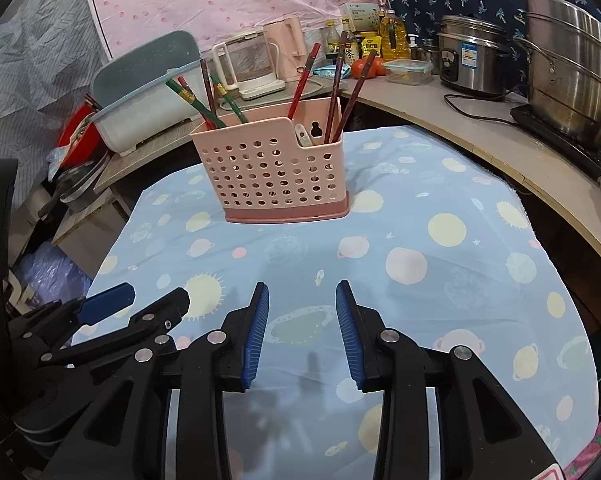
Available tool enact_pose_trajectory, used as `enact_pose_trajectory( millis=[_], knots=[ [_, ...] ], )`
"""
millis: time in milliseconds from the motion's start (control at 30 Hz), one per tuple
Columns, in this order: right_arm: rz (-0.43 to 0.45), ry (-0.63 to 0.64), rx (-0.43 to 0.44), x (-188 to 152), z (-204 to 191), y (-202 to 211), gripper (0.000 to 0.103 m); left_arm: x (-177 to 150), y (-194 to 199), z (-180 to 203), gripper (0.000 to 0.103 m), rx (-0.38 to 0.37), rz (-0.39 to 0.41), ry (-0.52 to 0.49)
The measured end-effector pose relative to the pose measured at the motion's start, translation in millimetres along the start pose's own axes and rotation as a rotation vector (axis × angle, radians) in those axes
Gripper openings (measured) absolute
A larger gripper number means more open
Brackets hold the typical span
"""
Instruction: Organize utensils
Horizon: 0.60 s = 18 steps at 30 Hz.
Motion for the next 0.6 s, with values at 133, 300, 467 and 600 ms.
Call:
enact_pose_trajectory(
  millis=[133,300,467,600],
  knots=[
    [-0.005,0.003,-0.023,0,0,-1,0.036,-2,-1,-1,0.059,0.011,-0.001,0.001],
    [-0.008,0.004,-0.047,-1,2,-3,0.039,0,1,-5,0.070,0.024,0.011,0.005],
    [-0.003,0.009,-0.054,0,2,-4,0.043,1,0,-8,0.073,0.031,0.012,0.011],
    [0.011,0.019,-0.082,-1,2,-3,0.055,0,-2,-11,0.073,0.039,0.009,0.017]
  ],
)
Point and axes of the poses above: each gripper's, at about its wrist camera, not at the fingertips, and y roughly against the way its jaws point, z to its right, x to its top, the point moved 1 cm from there along -y, roughly the way its jaws point, and after that the axes turned 5 degrees about -x, right-handed, at the moved point
